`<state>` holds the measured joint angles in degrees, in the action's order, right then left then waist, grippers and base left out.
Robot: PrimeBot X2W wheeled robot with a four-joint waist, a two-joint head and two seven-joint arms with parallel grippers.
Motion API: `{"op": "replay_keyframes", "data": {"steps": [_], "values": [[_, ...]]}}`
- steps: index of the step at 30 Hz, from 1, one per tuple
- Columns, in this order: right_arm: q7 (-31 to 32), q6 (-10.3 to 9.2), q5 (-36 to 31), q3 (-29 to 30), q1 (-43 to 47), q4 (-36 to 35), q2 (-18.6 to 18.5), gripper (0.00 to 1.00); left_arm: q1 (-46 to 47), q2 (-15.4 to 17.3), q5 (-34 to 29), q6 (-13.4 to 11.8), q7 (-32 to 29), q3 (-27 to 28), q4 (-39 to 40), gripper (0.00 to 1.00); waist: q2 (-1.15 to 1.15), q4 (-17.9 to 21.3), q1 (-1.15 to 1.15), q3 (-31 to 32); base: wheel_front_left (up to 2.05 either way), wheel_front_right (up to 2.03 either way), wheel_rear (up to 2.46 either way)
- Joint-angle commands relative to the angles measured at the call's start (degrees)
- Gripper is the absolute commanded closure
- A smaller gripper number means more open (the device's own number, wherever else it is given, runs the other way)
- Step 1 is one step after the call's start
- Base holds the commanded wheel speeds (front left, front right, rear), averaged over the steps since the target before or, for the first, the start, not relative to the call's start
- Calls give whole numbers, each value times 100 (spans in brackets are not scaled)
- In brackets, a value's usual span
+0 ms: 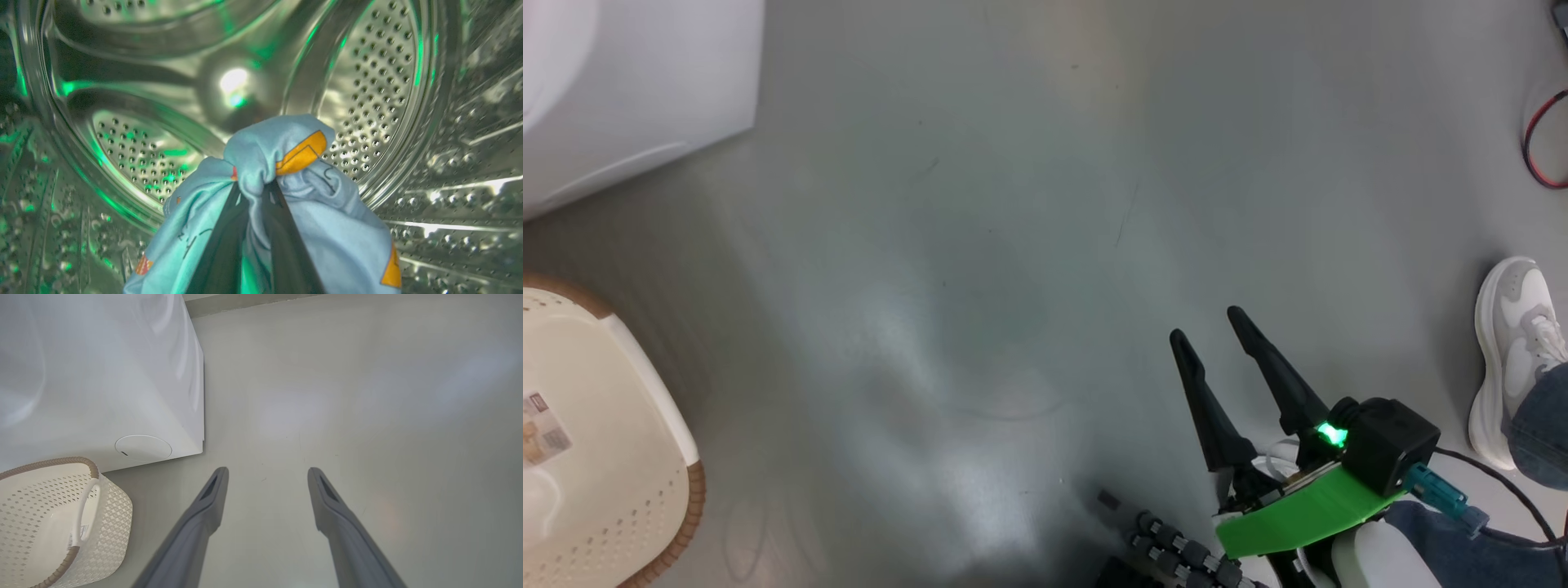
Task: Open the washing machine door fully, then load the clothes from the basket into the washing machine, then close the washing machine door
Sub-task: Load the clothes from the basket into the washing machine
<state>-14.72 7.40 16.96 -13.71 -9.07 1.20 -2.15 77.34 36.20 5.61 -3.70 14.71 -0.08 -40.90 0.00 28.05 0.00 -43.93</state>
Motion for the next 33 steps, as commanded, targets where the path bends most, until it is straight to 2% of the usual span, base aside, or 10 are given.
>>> {"op": "replay_keyframes", "data": {"steps": [1,2,5,6,7,8,9,20,28,33], "values": [[-28,9,56,-28,61,-126,-73,0,110,298,-98,38,29,-16,-26,100,0,-7,0,-123,0,0,0],[-28,9,51,-24,65,-111,-73,0,141,290,-142,76,29,-90,-203,84,0,-22,0,-123,0,0,0],[-28,9,31,-18,78,-88,-73,0,323,256,-284,227,-31,-344,-791,70,0,-57,0,-111,0,0,0],[-28,9,30,-11,78,-82,-73,0,409,234,-307,235,-70,-391,-965,62,0,-68,0,-104,0,0,0],[-28,9,31,3,80,-75,-73,0,497,193,-298,239,-176,-412,-1166,45,0,-82,0,-91,0,0,0],[-28,9,33,21,84,-70,-73,0,577,151,-305,272,-228,-456,-1320,10,0,-101,0,-78,0,0,0],[-28,9,38,43,87,-68,-73,0,647,108,-314,276,-285,-493,-1474,0,0,-124,0,-68,0,0,0],[-28,9,55,260,-2,2,-73,0,819,-534,-92,-8,-40,-514,-2447,0,0,-544,0,260,0,0,0],[-28,9,-115,330,-50,113,-73,0,426,-877,155,-115,25,-380,-2460,0,0,-818,0,579,0,0,0],[-28,9,-248,364,-92,123,-73,0,17,-1067,288,-221,27,-267,-2128,0,0,-973,0,836,0,0,0]]}}
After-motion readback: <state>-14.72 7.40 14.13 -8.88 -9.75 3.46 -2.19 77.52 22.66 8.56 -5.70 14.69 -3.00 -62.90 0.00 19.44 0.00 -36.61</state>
